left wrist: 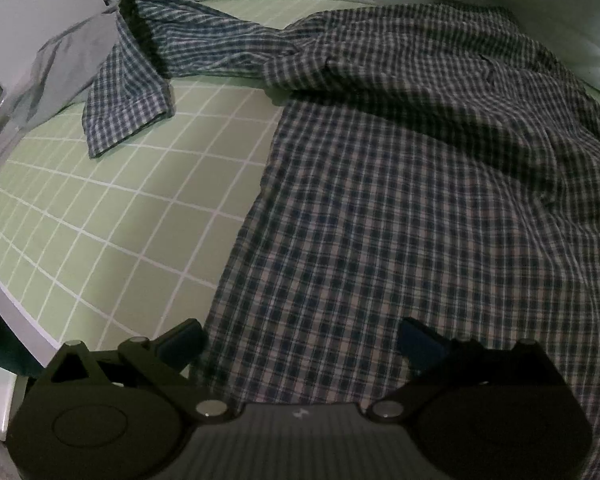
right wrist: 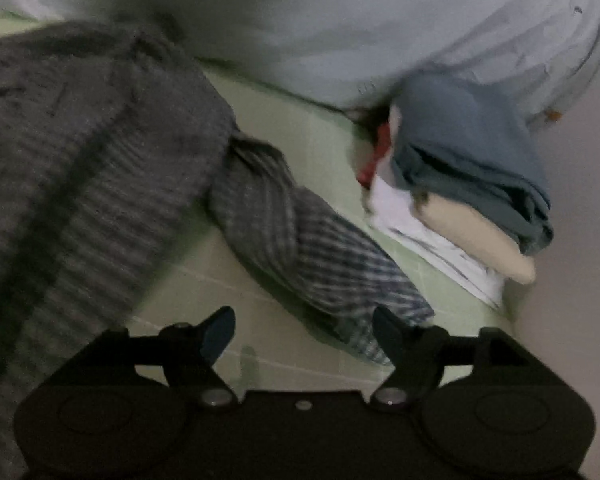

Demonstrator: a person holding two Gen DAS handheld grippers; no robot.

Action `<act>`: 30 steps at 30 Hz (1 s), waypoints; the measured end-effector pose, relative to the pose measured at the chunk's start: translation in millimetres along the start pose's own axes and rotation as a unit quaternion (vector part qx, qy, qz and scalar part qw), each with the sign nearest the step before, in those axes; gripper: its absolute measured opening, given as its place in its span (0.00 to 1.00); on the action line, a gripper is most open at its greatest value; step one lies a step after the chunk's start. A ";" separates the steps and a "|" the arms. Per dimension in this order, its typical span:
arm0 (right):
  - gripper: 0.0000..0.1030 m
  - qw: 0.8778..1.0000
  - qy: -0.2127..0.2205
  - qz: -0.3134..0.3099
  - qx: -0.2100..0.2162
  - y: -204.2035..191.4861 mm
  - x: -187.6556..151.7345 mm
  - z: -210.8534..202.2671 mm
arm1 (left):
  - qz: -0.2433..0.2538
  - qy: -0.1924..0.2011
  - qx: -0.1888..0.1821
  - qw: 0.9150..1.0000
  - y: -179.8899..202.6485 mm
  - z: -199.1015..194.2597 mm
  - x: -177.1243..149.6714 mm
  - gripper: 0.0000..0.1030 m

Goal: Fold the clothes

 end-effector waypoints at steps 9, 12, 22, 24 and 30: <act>0.62 0.988 -0.009 0.149 -0.035 62.6 21.7 37.7 | 0.023 0.012 0.035 0.999 -2.4 -4.9 5.2 0.98; 0.71 0.982 -0.003 0.185 0.034 51.6 26.2 20.9 | 0.012 0.025 0.055 0.998 -19.4 -12.0 10.7 0.97; 0.79 0.959 -0.058 0.200 0.190 -51.9 9.4 -22.0 | 0.011 -0.011 -0.010 1.000 -38.7 2.6 20.6 0.72; 0.79 0.955 -0.068 0.209 0.200 -63.3 6.2 -25.1 | 0.034 -0.010 -0.026 0.999 -33.1 2.2 23.1 0.64; 0.67 0.943 -0.100 0.244 0.204 -80.9 -0.3 -26.9 | 0.091 -0.009 -0.076 0.993 -18.9 -4.0 23.8 0.14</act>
Point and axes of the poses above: each gripper's, at about its wrist camera, not at the fingertips, and z roughly the way its jaws point, y to its right, x to its top, the point moved 7 cm from there along z, roughly the way its jaws point, and after that the axes turned 5 degrees about -y, right-handed, at the moved point
